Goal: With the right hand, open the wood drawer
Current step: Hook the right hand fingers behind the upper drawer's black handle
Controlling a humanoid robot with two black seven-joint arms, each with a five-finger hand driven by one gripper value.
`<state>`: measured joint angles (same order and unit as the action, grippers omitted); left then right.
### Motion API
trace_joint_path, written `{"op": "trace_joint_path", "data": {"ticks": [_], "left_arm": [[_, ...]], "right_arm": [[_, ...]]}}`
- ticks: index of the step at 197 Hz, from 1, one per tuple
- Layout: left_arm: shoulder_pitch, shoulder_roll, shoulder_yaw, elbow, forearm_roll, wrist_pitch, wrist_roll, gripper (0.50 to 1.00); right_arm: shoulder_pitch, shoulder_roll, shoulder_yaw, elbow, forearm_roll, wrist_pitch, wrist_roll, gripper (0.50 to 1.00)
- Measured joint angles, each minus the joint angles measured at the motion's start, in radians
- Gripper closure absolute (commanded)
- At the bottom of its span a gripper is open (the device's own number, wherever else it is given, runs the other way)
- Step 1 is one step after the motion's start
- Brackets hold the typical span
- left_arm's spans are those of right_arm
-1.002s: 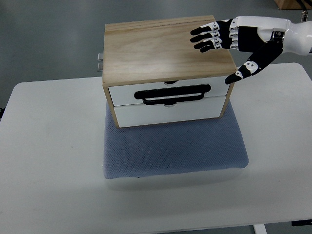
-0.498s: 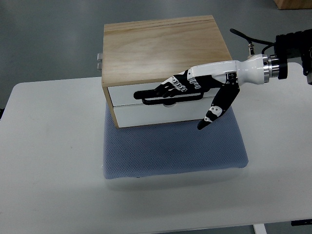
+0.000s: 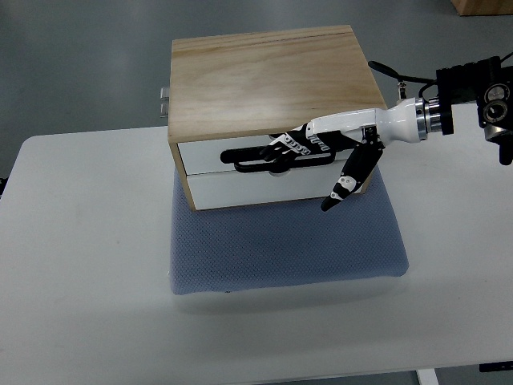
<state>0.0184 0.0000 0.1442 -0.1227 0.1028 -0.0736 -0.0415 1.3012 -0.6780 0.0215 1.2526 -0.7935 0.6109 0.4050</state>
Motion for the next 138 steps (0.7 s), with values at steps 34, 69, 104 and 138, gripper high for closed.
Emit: {"op": "trace_joint_path", "data": {"ticks": [34, 69, 104, 138], "left_arm": [[0.001, 0.000, 0.000, 0.000, 0.000, 0.000, 0.000, 0.500], [0.001, 0.000, 0.000, 0.000, 0.000, 0.000, 0.000, 0.500], [0.001, 0.000, 0.000, 0.000, 0.000, 0.000, 0.000, 0.500], [0.000, 0.000, 0.000, 0.000, 0.000, 0.000, 0.000, 0.500]], "right_arm": [[0.000, -0.001, 0.000, -0.008, -0.003, 0.000, 0.000, 0.556], [0.004, -0.004, 0.000, -0.009, -0.002, 0.000, 0.001, 0.556], [0.002, 0.001, -0.006, -0.027, -0.003, 0.000, 0.001, 0.556], [-0.003, 0.018, -0.016, -0.070, -0.004, 0.000, 0.000, 0.556]]}}
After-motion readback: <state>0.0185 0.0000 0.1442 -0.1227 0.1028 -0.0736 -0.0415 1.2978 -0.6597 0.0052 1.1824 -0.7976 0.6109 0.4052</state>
